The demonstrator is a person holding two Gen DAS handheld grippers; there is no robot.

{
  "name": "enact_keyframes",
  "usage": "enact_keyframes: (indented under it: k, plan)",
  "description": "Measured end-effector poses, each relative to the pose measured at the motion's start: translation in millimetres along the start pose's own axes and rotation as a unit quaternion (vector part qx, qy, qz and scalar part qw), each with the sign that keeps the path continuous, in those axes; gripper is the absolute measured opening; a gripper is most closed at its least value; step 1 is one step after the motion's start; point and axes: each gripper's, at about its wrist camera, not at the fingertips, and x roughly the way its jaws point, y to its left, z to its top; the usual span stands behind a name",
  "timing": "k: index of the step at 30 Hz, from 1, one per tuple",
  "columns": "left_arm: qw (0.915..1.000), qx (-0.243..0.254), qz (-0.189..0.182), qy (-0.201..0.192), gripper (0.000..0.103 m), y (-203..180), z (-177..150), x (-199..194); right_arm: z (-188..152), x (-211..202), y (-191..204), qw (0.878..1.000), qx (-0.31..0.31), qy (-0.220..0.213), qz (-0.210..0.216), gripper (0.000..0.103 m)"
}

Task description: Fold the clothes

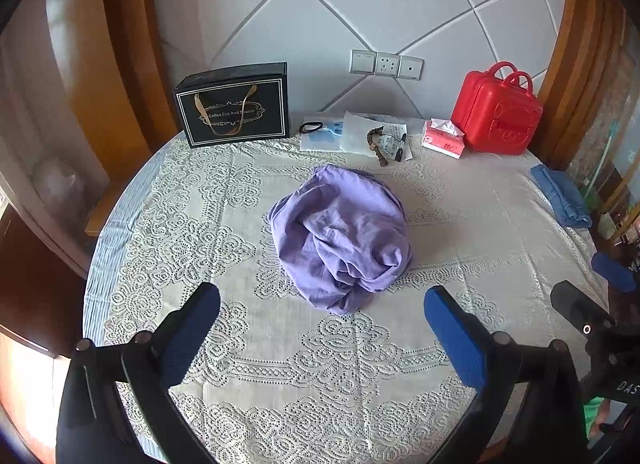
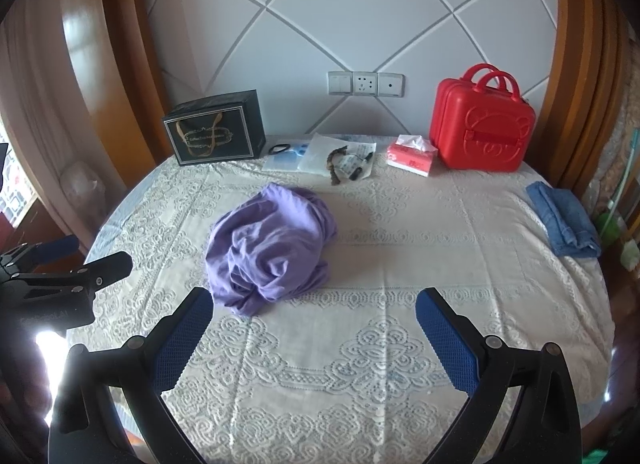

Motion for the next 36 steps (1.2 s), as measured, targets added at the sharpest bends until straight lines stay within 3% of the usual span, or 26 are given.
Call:
enact_keyframes:
  k: [26, 36]
  plan:
    - [0.9999, 0.007, -0.003, 0.008, 0.103, 0, 4, 11, 4, 10, -7, 1.0, 0.008, 0.013, -0.004, 0.103]
    - [0.9996, 0.002, 0.001, 0.027, 0.103, 3, 9, 37, 4, 36, -14, 0.999, 0.016, 0.04, -0.003, 0.103]
